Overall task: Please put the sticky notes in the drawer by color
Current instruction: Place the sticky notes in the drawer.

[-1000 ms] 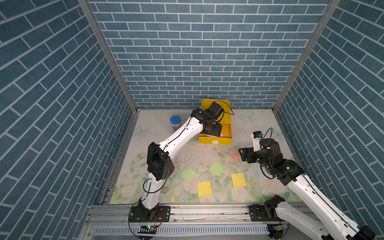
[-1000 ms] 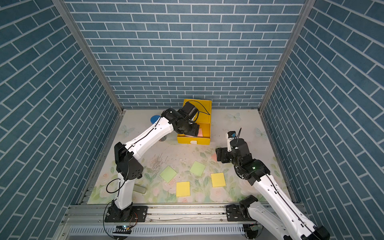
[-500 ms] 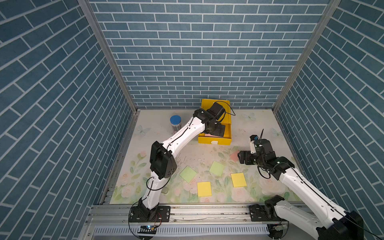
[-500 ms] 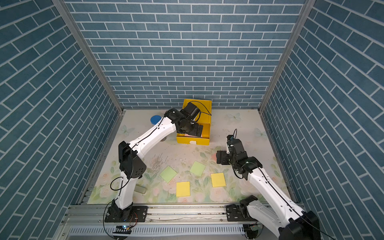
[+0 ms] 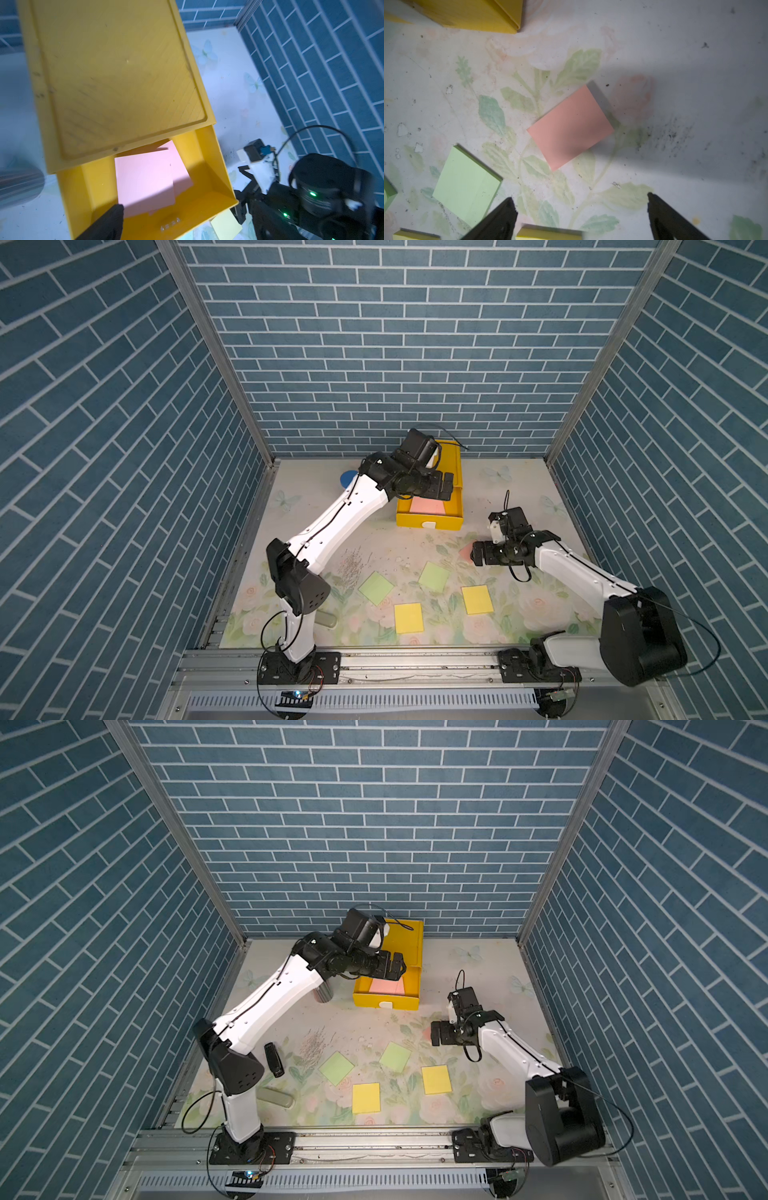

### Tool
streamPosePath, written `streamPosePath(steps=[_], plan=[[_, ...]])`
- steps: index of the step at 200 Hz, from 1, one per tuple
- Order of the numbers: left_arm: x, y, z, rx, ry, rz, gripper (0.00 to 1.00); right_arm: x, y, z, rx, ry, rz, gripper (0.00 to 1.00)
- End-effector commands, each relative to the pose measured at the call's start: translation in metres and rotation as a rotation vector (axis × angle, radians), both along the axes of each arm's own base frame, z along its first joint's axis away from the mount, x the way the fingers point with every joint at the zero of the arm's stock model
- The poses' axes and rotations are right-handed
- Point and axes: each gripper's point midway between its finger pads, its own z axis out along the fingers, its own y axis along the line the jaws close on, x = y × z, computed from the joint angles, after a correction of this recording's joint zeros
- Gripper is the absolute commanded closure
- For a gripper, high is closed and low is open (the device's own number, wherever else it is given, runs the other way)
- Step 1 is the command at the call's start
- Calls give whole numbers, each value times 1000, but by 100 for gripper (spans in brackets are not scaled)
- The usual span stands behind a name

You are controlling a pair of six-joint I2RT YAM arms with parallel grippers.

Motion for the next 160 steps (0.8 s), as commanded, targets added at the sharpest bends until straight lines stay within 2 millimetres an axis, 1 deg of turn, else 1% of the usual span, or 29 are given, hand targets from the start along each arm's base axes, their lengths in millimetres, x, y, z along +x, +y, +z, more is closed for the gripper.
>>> streamPosePath(steps=[1,16,31,53,68,77,87,98,111,122,139,160], plan=[[-3,22,1,15,-30,27,0,1,9,-3,0,56,90,0],[-7,38,-8,18,-24,45,0,1,8,-13,-10,105,68,1],[-7,52,-12,7,-31,65,0,0,20,-19,69,143,27,1],[-7,69,-3,-18,-55,92,0,-7,32,-23,103,183,-44,1],[-9,80,6,-12,-81,107,0,-6,32,-25,106,173,-89,0],[-10,84,8,-4,-88,109,0,-4,32,-27,116,158,-116,1],[-11,87,5,7,-84,109,0,-4,30,-34,118,163,-149,1],[-11,91,1,16,-76,105,0,-7,33,-43,129,183,-161,1],[-10,95,-5,31,-64,101,0,-14,29,-55,77,212,-175,1],[-9,97,-7,39,-61,96,0,-15,29,-60,85,211,-191,2],[-8,99,-10,49,-61,91,0,-8,35,-61,121,189,-201,2],[-9,106,-13,65,-65,102,0,3,34,-60,64,171,-210,5]])
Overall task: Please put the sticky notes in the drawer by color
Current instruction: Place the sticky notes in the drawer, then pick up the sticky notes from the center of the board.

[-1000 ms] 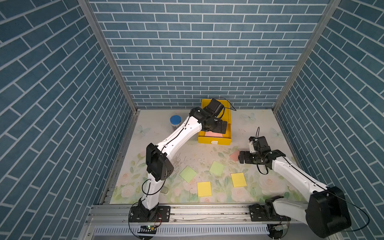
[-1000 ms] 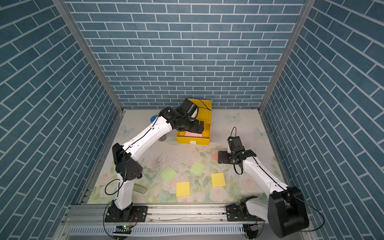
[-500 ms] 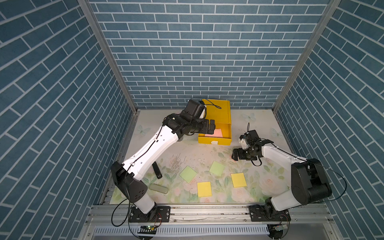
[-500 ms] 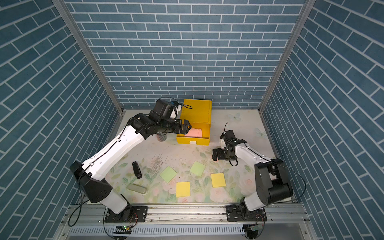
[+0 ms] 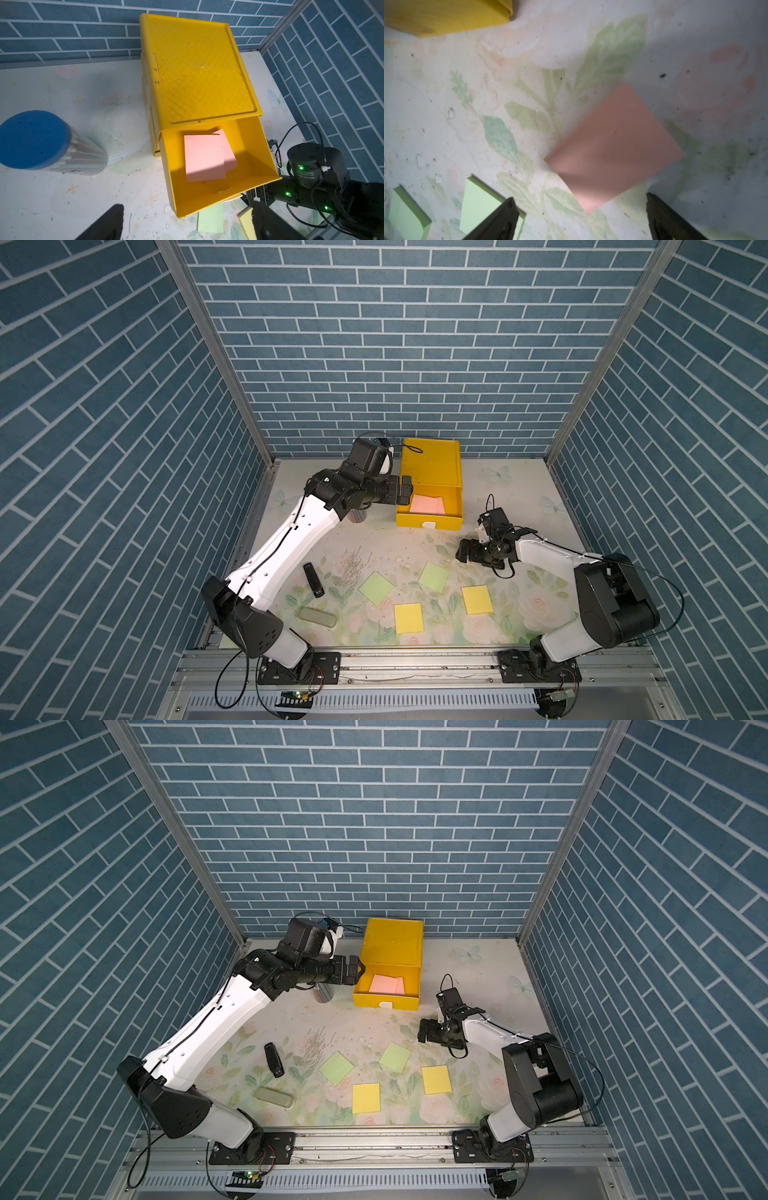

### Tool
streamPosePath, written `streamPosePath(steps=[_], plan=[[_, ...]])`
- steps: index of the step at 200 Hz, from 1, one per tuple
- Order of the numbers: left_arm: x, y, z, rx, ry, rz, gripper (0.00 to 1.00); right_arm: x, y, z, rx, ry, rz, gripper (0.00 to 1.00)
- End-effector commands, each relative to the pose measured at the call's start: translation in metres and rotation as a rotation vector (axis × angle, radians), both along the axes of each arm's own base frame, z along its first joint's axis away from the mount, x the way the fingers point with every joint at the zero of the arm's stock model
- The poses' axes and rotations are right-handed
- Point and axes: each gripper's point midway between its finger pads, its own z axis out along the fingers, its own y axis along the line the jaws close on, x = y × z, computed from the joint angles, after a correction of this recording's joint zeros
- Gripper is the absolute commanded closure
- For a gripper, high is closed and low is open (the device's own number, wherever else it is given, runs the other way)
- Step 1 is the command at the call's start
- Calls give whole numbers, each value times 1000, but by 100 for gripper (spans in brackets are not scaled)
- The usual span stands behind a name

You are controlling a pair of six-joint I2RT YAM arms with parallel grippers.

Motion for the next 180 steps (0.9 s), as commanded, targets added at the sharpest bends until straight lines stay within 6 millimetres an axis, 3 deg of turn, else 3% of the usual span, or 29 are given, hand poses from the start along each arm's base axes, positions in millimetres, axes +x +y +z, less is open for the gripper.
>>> streamPosePath(steps=[1,26,38,66,113,139,148,180], plan=[[-2,8,-7,34,1,-11,0,0,-4,-20,-59,52,-50,5],[-4,17,-14,45,9,-2,0,6,-7,-23,-127,62,-31,10],[-5,22,-15,44,7,5,0,7,-18,-30,-203,72,-32,12],[-6,33,-18,25,2,28,0,6,-18,-41,-226,86,-13,21],[-7,37,-20,21,0,30,0,-5,-42,-58,-374,130,11,22],[-7,36,-20,10,2,26,0,-19,-60,-54,-440,141,0,24],[-6,35,-21,4,4,26,0,-23,-65,-51,-448,140,-10,20],[-5,31,-24,-8,13,16,0,-23,-51,-51,-360,133,-1,20]])
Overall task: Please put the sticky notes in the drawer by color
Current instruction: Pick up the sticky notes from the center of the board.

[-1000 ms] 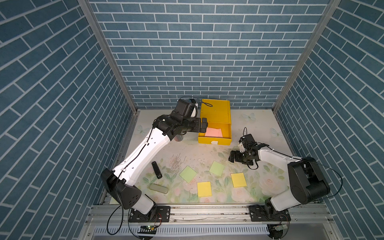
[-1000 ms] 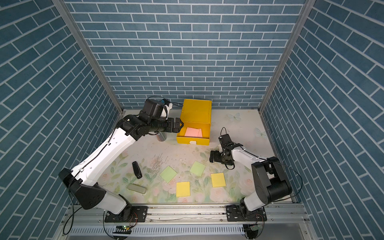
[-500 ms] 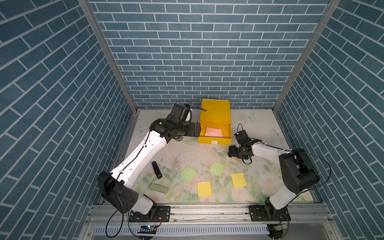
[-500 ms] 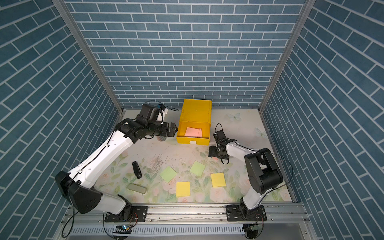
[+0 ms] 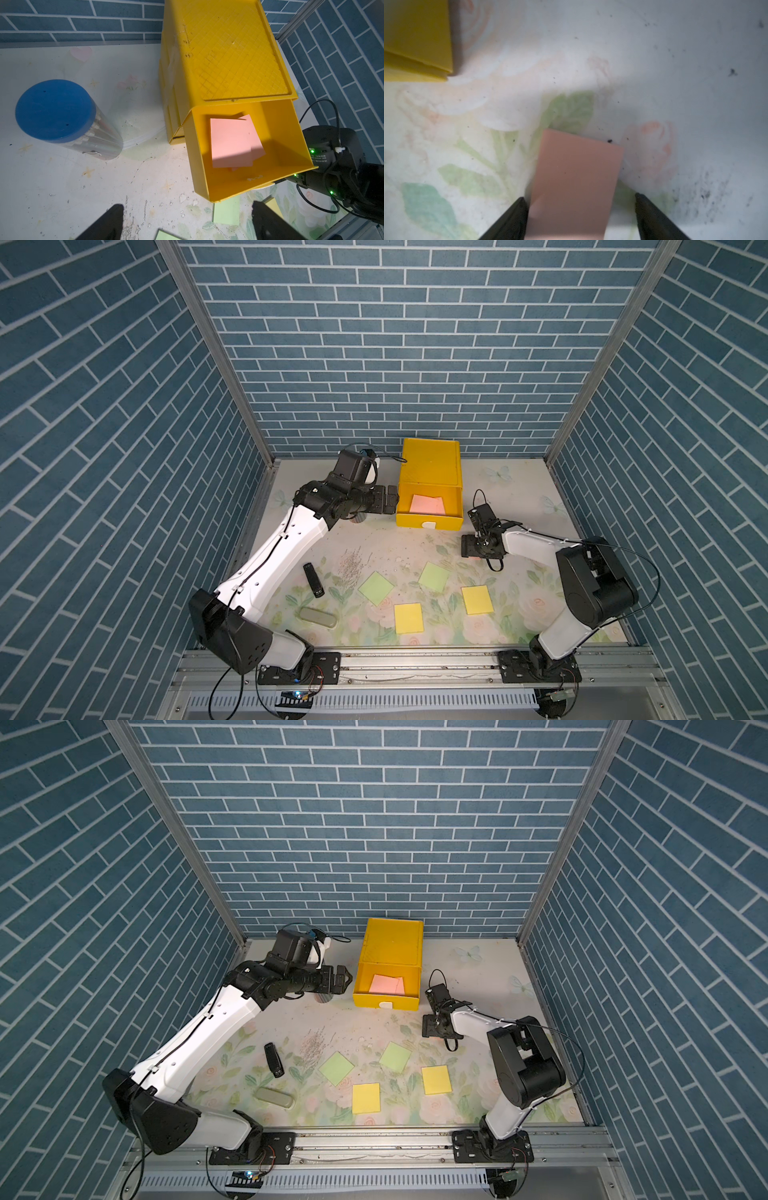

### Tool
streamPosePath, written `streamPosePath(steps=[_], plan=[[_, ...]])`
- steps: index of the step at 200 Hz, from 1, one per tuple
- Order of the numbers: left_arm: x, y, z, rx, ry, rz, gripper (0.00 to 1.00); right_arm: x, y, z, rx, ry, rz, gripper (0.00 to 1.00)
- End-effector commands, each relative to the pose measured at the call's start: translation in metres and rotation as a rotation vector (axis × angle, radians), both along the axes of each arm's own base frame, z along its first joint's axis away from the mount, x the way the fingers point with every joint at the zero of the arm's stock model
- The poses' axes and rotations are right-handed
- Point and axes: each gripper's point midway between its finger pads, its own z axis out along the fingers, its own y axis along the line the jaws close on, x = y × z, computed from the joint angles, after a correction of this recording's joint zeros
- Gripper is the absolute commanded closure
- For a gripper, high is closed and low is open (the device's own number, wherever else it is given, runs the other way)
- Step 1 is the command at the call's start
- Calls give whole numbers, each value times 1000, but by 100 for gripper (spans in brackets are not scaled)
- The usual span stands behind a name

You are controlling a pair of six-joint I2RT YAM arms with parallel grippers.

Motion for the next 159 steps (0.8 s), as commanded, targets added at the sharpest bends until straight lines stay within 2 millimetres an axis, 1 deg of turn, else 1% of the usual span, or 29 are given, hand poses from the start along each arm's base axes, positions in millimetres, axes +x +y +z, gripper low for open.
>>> streamPosePath(steps=[1,22,43,60,68,77,90,108,128,140,151,159], plan=[[1,-2,1,-19,-8,-10,0,-53,-19,-36,-50,216,-10,20],[1,-2,1,-17,-9,-10,0,-45,2,-40,44,209,25,24],[1,0,1,-13,-9,-6,0,-41,6,-43,48,228,28,30],[1,-1,1,-20,-8,-5,0,-45,-1,-48,13,254,7,32],[1,-2,1,-25,-10,-6,0,-48,0,-52,13,272,9,33],[1,-2,1,-30,-10,-8,0,-50,1,-58,3,292,9,36],[1,-3,0,-29,-8,-8,0,-52,2,-62,-20,306,20,37],[2,-2,-5,-19,0,-7,0,-59,-2,-67,-46,322,24,38],[1,-2,-6,-18,2,-5,0,-65,-14,-68,-94,326,9,39],[1,-2,-5,-22,-1,-3,0,-67,-15,-69,-94,326,10,40],[2,-3,-6,-27,1,-7,0,-66,-14,-68,-86,319,16,45],[2,-3,-7,-27,3,-6,0,-65,-15,-68,-88,314,15,47]])
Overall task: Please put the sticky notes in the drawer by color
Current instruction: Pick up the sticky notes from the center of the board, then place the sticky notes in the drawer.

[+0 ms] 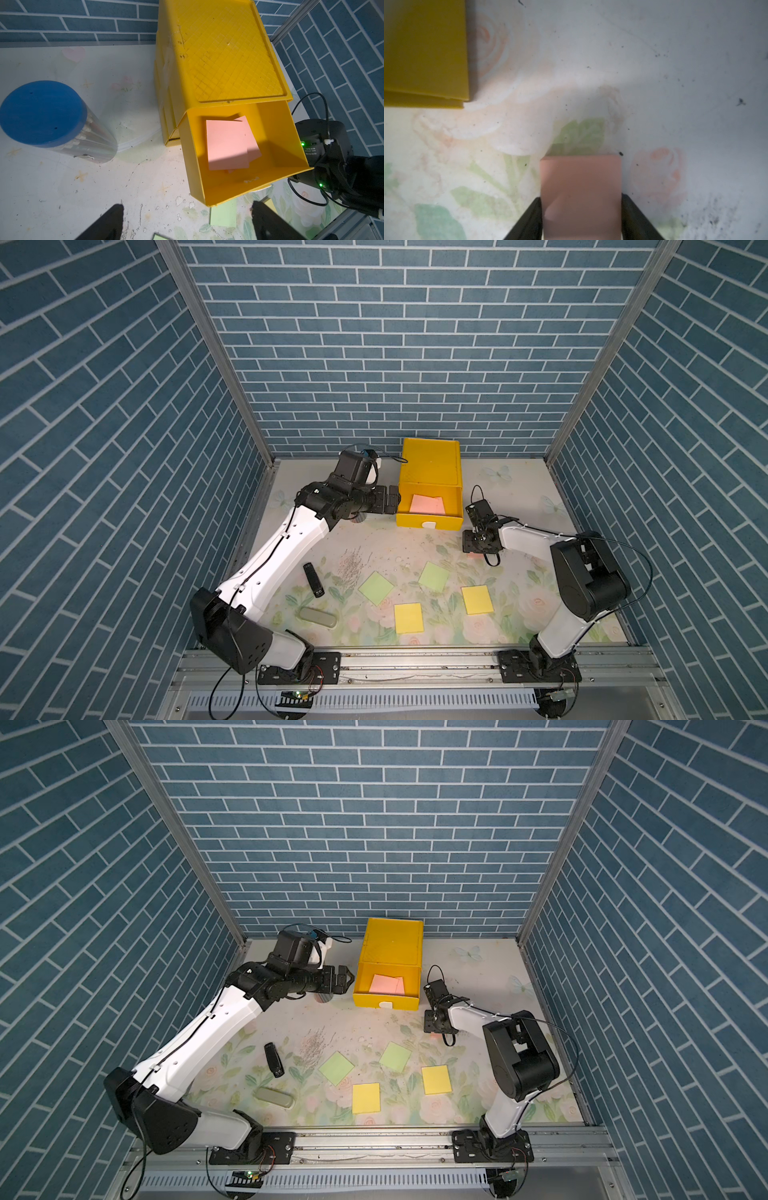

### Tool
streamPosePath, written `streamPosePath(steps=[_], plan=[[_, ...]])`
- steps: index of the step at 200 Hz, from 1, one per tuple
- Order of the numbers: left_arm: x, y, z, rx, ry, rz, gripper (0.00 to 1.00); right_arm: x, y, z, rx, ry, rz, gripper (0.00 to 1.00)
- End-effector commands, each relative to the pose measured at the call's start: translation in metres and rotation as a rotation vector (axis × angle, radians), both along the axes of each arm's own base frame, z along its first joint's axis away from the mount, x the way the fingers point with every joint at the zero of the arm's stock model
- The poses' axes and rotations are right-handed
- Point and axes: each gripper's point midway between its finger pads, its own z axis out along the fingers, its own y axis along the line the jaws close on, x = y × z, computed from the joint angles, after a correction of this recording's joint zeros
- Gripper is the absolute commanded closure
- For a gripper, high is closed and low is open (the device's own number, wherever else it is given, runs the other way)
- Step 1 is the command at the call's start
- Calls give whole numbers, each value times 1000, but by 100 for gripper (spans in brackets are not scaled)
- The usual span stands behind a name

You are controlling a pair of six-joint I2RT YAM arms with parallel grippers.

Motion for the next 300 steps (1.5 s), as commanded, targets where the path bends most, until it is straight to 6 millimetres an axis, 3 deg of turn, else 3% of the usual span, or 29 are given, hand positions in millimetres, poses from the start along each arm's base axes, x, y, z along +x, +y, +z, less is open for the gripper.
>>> streamPosePath(steps=[1,48,76,113,155,177,216,239,262,300], plan=[[0,1,-3,-10,6,4,0,-78,-26,-59,-93,311,-5,47],[-2,2,-1,-14,3,3,0,-69,-23,-50,-60,271,-6,49],[-2,2,1,-16,1,4,0,-52,-19,-21,-29,195,-4,50],[-4,3,-4,-12,11,7,0,-26,-11,42,45,73,3,51],[-6,15,5,6,-31,42,0,-14,-8,118,92,-58,3,52],[-5,16,1,4,-17,42,0,-10,-5,165,136,-142,7,52],[-6,14,-8,-12,-7,42,0,-5,20,251,238,-292,72,54],[-7,14,-11,-15,-1,44,0,-1,56,288,318,-348,207,54],[-8,15,-10,-25,-5,53,0,7,84,295,342,-349,307,54],[-9,15,-8,-43,-8,60,0,16,119,277,367,-311,390,54]])
